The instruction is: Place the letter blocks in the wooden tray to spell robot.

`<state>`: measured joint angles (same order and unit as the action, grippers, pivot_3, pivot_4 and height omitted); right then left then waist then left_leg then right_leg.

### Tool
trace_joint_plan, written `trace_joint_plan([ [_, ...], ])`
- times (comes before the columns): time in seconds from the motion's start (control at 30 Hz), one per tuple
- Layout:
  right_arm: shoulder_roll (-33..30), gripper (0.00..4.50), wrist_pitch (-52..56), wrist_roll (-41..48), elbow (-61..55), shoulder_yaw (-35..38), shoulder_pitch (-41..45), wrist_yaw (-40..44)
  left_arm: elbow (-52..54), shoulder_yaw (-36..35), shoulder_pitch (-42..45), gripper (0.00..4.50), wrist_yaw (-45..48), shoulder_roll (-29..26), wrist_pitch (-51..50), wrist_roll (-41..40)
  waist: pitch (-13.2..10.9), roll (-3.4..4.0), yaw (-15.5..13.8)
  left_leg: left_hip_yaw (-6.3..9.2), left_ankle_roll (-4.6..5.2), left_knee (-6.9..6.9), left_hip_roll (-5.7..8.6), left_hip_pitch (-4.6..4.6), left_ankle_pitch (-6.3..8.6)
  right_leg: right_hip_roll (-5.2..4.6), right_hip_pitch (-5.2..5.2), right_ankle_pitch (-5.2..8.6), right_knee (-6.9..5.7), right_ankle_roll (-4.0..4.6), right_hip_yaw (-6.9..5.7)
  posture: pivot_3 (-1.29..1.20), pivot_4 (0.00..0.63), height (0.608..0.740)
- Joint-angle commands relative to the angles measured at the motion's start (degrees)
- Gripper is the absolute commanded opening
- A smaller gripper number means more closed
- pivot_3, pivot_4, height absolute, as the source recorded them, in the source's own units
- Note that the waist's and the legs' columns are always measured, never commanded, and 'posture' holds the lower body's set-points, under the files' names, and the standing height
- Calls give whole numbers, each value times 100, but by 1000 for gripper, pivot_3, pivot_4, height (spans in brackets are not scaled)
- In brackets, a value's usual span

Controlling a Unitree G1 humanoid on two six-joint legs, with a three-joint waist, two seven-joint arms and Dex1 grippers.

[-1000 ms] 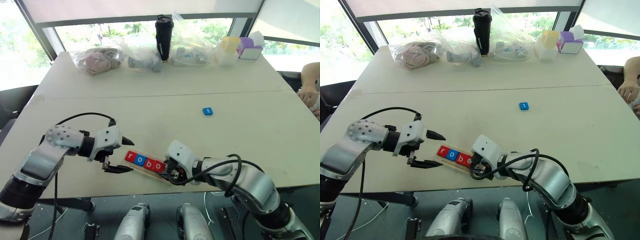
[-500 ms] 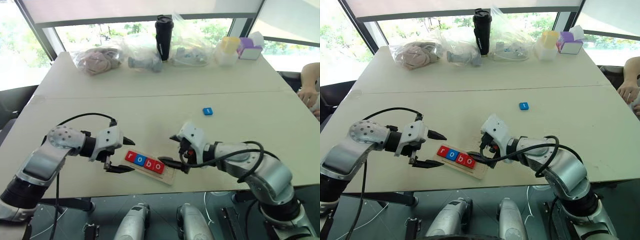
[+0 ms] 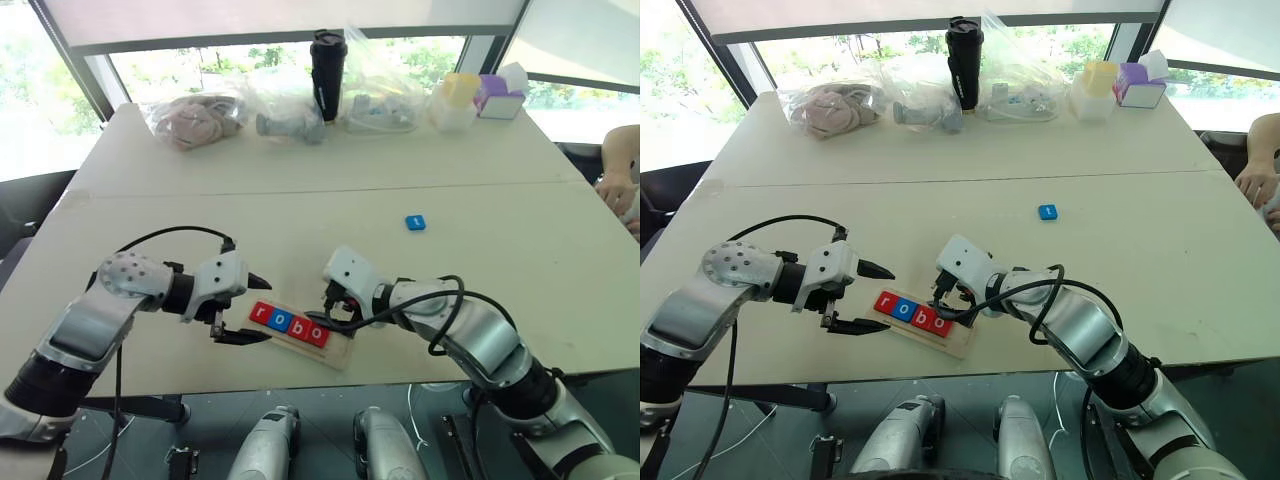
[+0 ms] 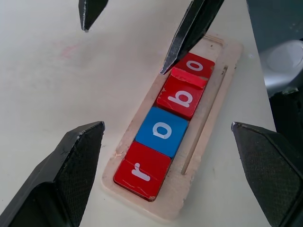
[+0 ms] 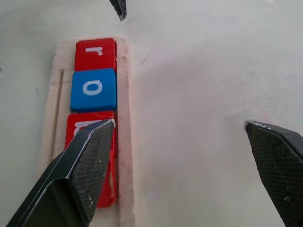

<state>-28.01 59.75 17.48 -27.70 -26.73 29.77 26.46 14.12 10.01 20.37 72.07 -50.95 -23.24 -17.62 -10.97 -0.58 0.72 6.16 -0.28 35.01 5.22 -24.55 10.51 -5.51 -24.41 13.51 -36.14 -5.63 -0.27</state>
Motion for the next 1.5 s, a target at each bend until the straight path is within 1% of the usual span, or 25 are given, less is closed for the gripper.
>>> trace_joint_plan([
  [0.03, 63, 4479, -70, -120, -92, -82, 67, 54, 193, -114, -32, 4500, -76, 3, -22, -45, 0, 0, 2, 0, 0, 0, 0, 0, 0, 1, 0, 0, 0, 0, 0, 0, 150, 740],
  [0.3, -141, 4479, 14, -193, -273, -228, -61, 276, 154, -98, -36, 4500, -137, 21, -1, -45, 0, 0, 0, 1, 0, 1, 0, 1, 0, 1, 0, 0, -3, 1, 0, 0, 150, 740],
  [0.53, -200, 4479, 12, -228, -377, -183, -143, 317, 124, -76, -3, 4500, -131, 53, 7, -34, 0, 0, 1, 1, 0, 1, 0, 1, 0, 1, 0, 0, -4, 1, 0, 0, 150, 740],
  [0.67, 150, 4479, -442, -211, -247, 284, 8, 178, 94, -64, 24, 4500, -120, 69, 16, -22, 0, 0, 10, 1, 0, 0, -1, 2, 0, 2, 0, 0, -4, 1, 0, 0, 150, 740],
  [0.73, 445, 4479, -754, -67, -154, 799, 127, 121, 88, -65, 23, 4500, -116, 70, 22, -20, 0, 0, 9, 1, 0, 0, -2, 2, 0, 3, -1, 0, -4, 0, 0, 0, 150, 740],
  [0.83, 846, 4479, -889, 496, 48, 1892, 372, 152, 79, -57, 26, 4500, -116, 84, 24, -14, 0, 0, 0, 1, -1, 2, -1, 2, 0, 6, 0, -10, -4, -15, 1, 0, 150, 740],
  [0.87, 870, 4479, -889, 583, 188, 2186, 452, 130, 75, -55, 28, 4500, -115, 90, 27, -12, 0, 0, -13, 1, -1, 2, -1, 2, 0, 7, 1, -10, -4, -17, 1, 0, 150, 740],
  [0.93, 659, 4479, -1027, 381, 707, 2552, 550, 1, 64, -53, 36, 4500, -116, 110, 33, -6, 1, -2, -27, 2, -1, 4, 0, 4, -1, 15, 5, -12, -2, -19, 0, 0, 150, 740],
  [1.0, 235, 4479, -1242, -221, 1448, 2523, 592, -263, 44, -55, 51, 4500, -117, 130, 49, 3, 2, -3, -33, 2, -1, 5, 4, 8, 0, 13, 9, -12, 2, -19, 0, 0, 150, 740],
  [1.07, 84, 4479, -1380, -503, 1992, 2543, 665, -507, 29, -63, 66, 4500, -117, 146, 58, 7, 2, -3, -21, -3, -1, 7, 7, 8, 0, 9, 11, -8, 2, -10, 0, 0, 150, 740],
  [1.2, 259, 4479, -1729, -927, 3456, 2628, 1012, -1077, 21, -103, 146, 4500, -171, 198, 16, -18, 0, 0, 50, -13, -2, -5, -3, 8, -3, 7, -3, -10, -6, -8, 10, 0, 150, 740],
  [1.3, 612, 4479, -2084, -1099, 4560, 2670, 1344, -1441, 114, -187, 153, 4500, -220, 163, -76, -57, 0, 0, 104, -15, -3, -12, -10, 12, -5, 18, -5, -19, -10, -17, 13, 0, 150, 740],
  [1.5, 930, 4479, -2668, -1278, 6042, 2707, 1832, -1690, 242, -286, 43, 4500, -358, 109, -159, -59, 0, 1, 149, -15, -7, -9, -9, 12, -7, 31, -3, -20, -11, -17, 16, 0, 150, 740],
])
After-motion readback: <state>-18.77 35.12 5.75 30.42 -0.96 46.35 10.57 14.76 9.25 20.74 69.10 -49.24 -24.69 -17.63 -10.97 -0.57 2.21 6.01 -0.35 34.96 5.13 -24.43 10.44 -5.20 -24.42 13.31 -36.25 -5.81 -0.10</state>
